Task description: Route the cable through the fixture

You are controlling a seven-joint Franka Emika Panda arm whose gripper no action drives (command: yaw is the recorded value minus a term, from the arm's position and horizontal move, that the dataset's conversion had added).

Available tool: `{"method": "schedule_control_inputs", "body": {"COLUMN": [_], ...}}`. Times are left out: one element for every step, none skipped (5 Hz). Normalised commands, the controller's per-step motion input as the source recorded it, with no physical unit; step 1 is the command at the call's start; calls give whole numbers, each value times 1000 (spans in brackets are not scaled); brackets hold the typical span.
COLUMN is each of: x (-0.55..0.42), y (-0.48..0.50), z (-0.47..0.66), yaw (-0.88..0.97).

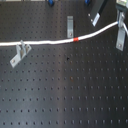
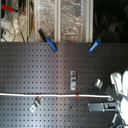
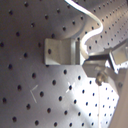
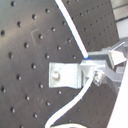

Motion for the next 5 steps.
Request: {"method": "schedule_control_inputs", "body": {"x": [136,154,4,-165,-79], "y": [445,376,-305,-332,-41], "z": [-7,71,276,42,2], "yaw": [-357,-126,0,-14,-29]}}
